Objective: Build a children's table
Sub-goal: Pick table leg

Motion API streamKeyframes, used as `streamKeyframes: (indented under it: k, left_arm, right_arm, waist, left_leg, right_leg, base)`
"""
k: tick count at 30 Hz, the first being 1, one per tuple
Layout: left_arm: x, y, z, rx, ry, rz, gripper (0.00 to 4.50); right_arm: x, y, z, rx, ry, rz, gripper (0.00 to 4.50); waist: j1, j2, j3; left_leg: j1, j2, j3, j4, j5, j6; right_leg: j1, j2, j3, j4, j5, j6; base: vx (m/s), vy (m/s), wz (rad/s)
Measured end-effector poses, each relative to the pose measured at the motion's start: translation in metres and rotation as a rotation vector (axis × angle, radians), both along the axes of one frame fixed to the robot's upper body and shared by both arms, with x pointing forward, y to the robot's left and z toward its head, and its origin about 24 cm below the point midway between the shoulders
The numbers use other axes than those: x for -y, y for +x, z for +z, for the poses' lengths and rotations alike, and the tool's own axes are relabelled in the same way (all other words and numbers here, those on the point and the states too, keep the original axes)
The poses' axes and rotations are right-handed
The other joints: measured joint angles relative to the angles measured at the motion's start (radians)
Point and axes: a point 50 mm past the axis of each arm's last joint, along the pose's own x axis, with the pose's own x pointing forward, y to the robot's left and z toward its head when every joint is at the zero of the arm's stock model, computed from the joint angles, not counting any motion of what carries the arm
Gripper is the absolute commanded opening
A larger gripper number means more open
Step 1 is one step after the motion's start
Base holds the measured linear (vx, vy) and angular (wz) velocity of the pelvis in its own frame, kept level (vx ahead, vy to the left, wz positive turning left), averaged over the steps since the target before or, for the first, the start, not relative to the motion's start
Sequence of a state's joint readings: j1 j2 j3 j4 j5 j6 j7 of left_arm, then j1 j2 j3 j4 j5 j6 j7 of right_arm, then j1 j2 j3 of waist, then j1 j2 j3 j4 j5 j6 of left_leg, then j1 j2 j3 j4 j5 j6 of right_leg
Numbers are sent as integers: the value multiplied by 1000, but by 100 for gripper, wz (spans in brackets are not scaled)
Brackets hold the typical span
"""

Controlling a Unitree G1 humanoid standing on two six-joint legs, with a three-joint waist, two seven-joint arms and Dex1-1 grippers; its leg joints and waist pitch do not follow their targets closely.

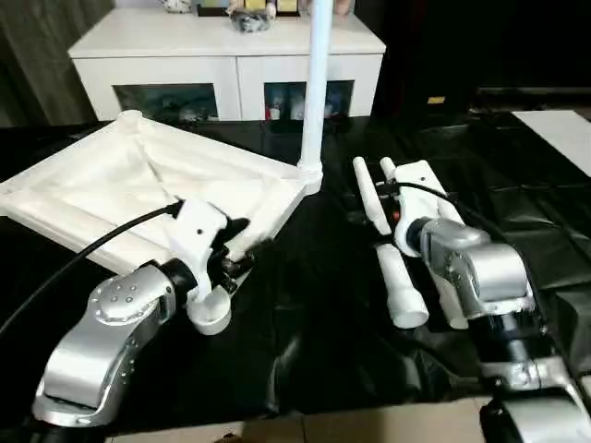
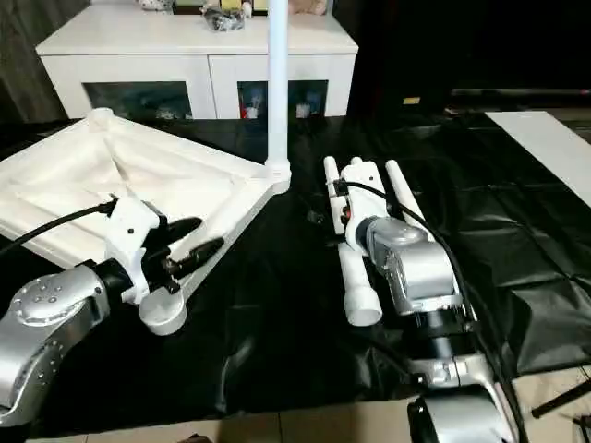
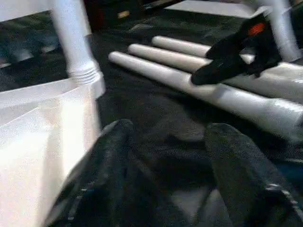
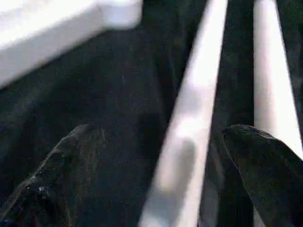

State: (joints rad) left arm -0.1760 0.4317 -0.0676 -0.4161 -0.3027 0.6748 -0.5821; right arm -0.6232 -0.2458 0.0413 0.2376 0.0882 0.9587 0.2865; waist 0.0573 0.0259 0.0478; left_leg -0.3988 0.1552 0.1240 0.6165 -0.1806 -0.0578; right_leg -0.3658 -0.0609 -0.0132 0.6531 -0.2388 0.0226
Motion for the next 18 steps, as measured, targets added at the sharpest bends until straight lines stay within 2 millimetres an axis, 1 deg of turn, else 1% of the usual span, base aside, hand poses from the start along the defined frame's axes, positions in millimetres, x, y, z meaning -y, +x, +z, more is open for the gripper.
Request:
streamKeyframes:
  k: [4,8,9,12,14,15,16,17,18]
  left_arm:
    - [9,-4,10,-8,-19,-78,297]
    - [10,-7,11,-26,-20,-102,297]
    - [10,-8,11,-29,-16,-106,299]
    - [10,-8,11,-33,-10,-111,299]
    - [11,-9,11,-30,-10,-114,300]
    - [10,-9,12,-30,-8,-115,300]
    - [10,-9,12,-32,-5,-114,300]
    - [10,-10,12,-36,-2,-115,300]
    - [10,-10,12,-37,1,-116,300]
  right_arm:
    - [3,0,-8,-116,-27,-22,450]
    - [4,-3,-16,-200,-16,-43,450]
    - [4,-4,-20,-236,0,-51,433]
    - [3,-7,-23,-283,22,-49,433]
    - [3,-9,-24,-301,30,-44,405]
    - [3,-9,-24,-309,32,-43,405]
    - [2,-9,-23,-313,34,-43,398]
    - [2,-9,-23,-317,37,-44,379]
    - [3,-9,-23,-325,40,-50,379]
  waist:
    - [0,0,0]
    - [1,0,0]
    - [2,0,0]
    - [4,-1,-1]
    - [6,-1,-1]
    - [7,-1,-1]
    - [7,-1,-1]
    - [8,-1,-1]
    - [8,-1,-1]
  left_leg:
    - [-1,2,3,0,0,0]
    - [-5,9,10,-1,5,-5]
    - [-5,12,14,-1,5,-4]
    - [-6,14,21,-6,11,-3]
    - [-6,15,24,-8,12,-4]
    - [-6,16,25,-9,12,-4]
    - [-6,16,25,-10,12,-4]
    - [-5,16,26,-11,12,-4]
    - [-5,17,27,-13,12,-4]
  right_leg:
    - [-3,0,0,0,4,-5]
    - [-9,2,0,-1,4,-4]
    - [-10,2,0,-2,3,-4]
    - [-14,2,0,-6,3,-3]
    - [-15,2,1,-7,3,-3]
    - [-15,2,1,-7,3,-3]
    - [-16,2,1,-8,3,-2]
    - [-16,2,1,-8,3,-2]
    - [-16,2,1,-7,3,-2]
  base:
    - [0,0,0]
    - [0,0,0]
    - [0,0,0]
    - [0,0,0]
    - [0,0,0]
    - [0,0,0]
    - [0,0,0]
    - [0,0,0]
    - [0,0,0]
